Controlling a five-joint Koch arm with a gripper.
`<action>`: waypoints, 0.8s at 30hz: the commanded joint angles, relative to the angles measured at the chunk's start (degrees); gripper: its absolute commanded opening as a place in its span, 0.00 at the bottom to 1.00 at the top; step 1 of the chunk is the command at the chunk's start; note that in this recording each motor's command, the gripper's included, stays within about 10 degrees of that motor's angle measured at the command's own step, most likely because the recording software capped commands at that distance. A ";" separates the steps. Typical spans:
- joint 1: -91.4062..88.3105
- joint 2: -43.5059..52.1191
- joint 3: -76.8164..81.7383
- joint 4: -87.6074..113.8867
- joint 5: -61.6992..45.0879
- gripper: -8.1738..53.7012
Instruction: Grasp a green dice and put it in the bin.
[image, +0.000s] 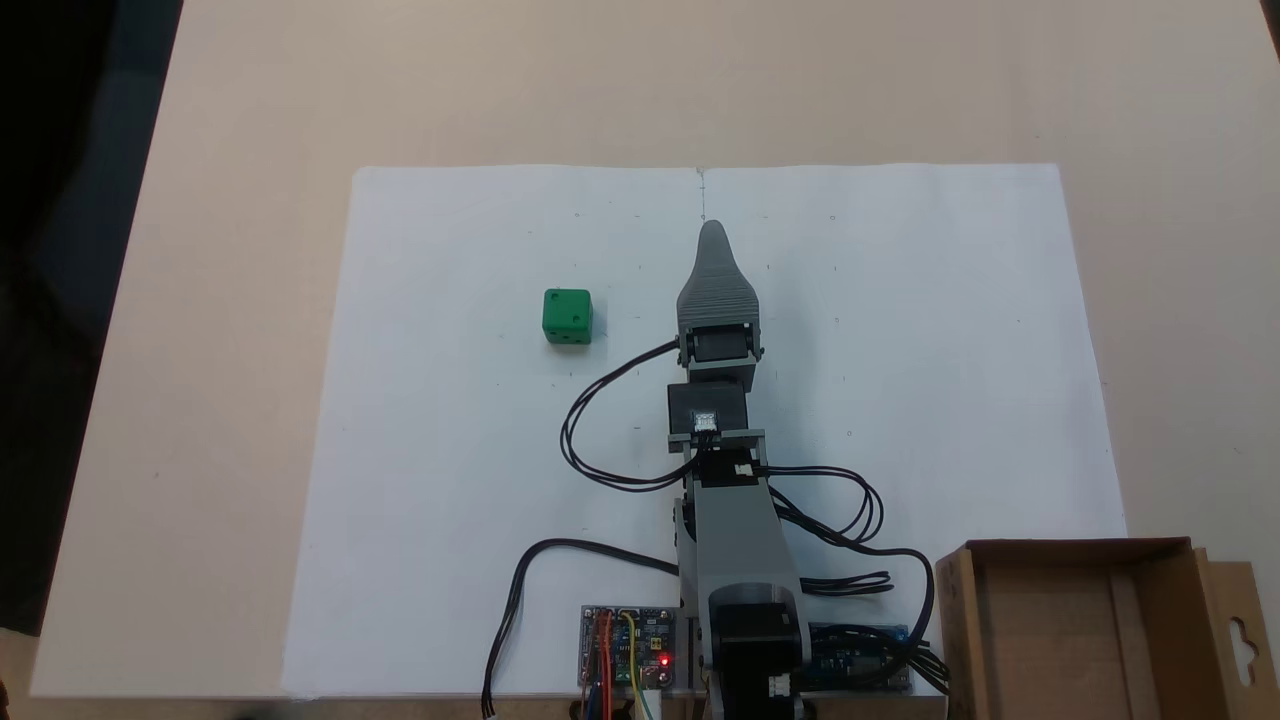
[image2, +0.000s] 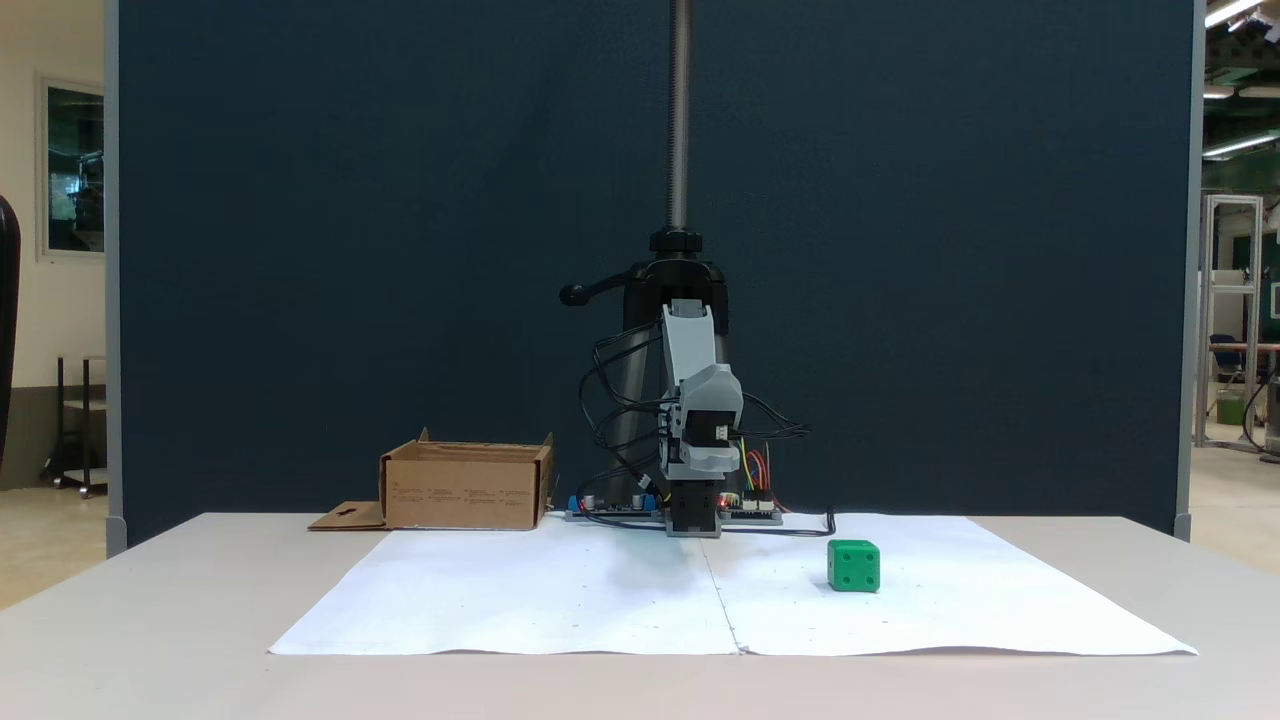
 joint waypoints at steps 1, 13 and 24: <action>0.35 6.59 4.13 -9.23 1.05 0.83; 0.26 6.59 4.13 -9.14 1.05 0.83; 0.35 6.59 4.13 -8.70 1.05 0.83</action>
